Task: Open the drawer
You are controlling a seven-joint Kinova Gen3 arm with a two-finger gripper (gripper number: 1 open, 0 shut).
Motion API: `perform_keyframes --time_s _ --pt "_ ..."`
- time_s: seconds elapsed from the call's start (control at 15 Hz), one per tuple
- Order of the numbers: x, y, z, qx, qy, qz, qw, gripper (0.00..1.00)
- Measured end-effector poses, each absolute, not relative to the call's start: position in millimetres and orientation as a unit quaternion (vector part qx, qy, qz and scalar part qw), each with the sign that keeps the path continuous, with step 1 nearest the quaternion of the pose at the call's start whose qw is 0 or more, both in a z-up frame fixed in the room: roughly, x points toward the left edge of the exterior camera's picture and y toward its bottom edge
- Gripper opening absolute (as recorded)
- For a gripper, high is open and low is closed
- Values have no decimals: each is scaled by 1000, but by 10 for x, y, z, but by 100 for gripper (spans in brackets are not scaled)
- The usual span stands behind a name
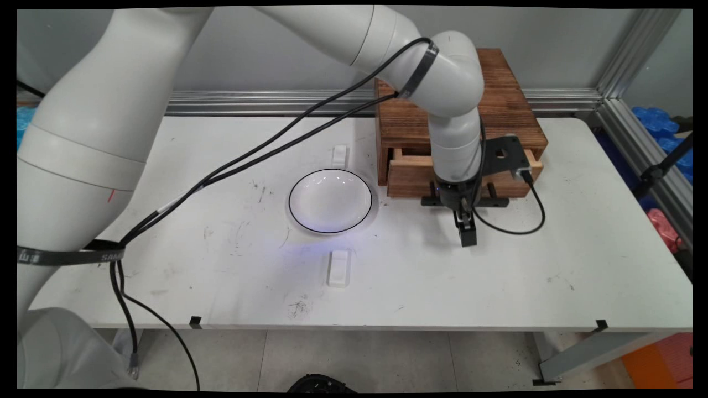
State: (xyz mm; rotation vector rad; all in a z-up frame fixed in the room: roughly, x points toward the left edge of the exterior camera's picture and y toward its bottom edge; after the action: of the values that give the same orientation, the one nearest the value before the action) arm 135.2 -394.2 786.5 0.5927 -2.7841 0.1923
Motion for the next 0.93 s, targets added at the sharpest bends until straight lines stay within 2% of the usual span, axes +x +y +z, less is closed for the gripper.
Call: perform_keyframes --time_s 0.93 --pt "1120 -3161 7903 180 -971 47 152 100"
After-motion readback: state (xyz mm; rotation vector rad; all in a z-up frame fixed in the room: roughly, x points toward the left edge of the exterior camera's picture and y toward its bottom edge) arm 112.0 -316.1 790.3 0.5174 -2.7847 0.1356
